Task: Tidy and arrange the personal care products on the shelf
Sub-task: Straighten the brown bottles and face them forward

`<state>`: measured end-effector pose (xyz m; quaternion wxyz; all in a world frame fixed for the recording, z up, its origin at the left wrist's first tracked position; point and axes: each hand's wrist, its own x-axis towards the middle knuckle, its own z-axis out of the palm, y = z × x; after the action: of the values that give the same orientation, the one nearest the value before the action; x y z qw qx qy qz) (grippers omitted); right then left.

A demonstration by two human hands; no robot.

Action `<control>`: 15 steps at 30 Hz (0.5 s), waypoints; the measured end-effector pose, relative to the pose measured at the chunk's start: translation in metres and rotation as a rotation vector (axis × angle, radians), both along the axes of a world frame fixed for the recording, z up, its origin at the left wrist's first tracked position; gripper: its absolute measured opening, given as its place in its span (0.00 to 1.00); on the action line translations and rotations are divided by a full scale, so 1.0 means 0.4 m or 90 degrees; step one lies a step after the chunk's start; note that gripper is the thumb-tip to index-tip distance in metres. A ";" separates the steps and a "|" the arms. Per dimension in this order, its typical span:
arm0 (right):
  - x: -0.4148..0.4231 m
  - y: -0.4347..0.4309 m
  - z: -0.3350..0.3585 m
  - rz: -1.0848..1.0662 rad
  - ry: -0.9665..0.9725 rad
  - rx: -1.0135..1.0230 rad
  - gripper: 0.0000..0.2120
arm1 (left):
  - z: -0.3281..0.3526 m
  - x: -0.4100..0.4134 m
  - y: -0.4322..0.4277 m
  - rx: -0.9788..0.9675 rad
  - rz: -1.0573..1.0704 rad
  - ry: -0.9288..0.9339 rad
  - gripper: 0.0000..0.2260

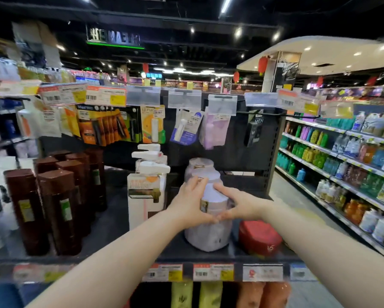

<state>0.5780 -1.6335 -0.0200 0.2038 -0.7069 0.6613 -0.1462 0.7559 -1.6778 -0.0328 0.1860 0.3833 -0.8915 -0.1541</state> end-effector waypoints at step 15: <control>-0.028 -0.014 -0.035 0.057 -0.030 -0.112 0.45 | -0.045 0.011 0.012 0.029 0.023 0.066 0.42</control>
<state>0.5667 -1.6389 -0.0340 0.1631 -0.7470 0.6089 -0.2110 0.7604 -1.6731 -0.0509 0.2260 0.3947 -0.8699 -0.1908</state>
